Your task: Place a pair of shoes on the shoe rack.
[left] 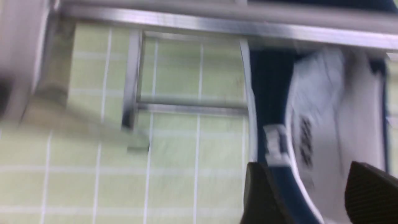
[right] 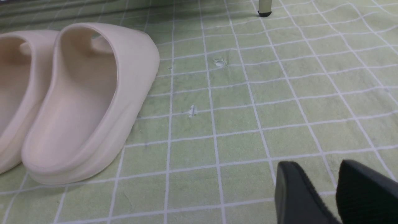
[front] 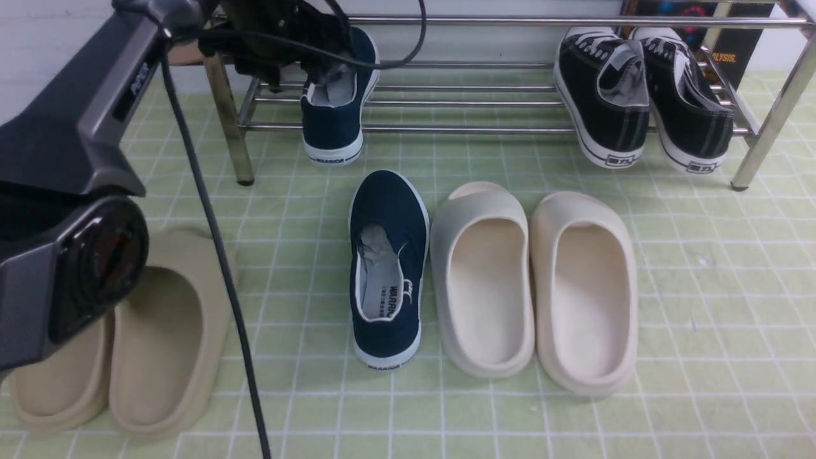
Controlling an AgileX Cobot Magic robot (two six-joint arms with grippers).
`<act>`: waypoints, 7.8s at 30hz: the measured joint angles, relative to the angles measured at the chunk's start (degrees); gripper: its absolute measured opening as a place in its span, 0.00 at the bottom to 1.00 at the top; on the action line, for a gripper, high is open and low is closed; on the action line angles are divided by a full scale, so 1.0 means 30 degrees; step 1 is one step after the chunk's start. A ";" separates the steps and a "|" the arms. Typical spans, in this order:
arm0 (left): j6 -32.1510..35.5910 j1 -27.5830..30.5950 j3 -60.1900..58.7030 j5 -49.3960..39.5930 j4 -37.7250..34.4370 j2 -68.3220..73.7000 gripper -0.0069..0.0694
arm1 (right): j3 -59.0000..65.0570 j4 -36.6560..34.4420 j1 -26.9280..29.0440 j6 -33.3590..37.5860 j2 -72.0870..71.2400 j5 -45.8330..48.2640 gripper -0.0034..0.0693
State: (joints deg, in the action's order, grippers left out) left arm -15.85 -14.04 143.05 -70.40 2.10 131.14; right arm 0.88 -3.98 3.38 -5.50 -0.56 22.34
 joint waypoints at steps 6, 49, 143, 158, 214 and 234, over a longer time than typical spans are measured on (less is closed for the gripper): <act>0.1386 -0.0057 -0.2324 -0.0376 -0.3841 -0.2177 0.56 | 0.0000 0.0000 0.0000 0.0000 0.0000 0.0000 0.38; 0.2501 -0.2274 -1.9605 0.6299 -0.6907 -0.5850 0.51 | 0.0000 0.0016 0.0000 0.0000 0.0000 0.0000 0.38; -0.0172 -0.2118 0.1145 0.5347 -0.2853 0.3366 0.56 | 0.0000 0.0016 0.0000 0.0000 0.0000 0.0000 0.38; 0.1642 -0.2185 0.0641 -0.0283 -0.3049 0.0040 0.13 | 0.0000 0.0016 0.0000 0.0000 0.0000 0.0000 0.38; 0.5048 -0.3965 -2.0724 0.6597 -0.2563 -2.1396 0.07 | 0.0000 0.0016 0.0000 -0.0016 0.0000 0.0000 0.38; 0.5085 -0.3965 -4.3493 2.5675 -0.2665 -3.3499 0.07 | 0.0000 0.0016 0.0000 -0.0016 0.0000 0.0000 0.38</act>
State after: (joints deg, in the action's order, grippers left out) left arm -0.59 -25.94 12.57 6.63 -5.90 30.65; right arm 0.88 -3.93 3.38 -5.55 -0.56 22.34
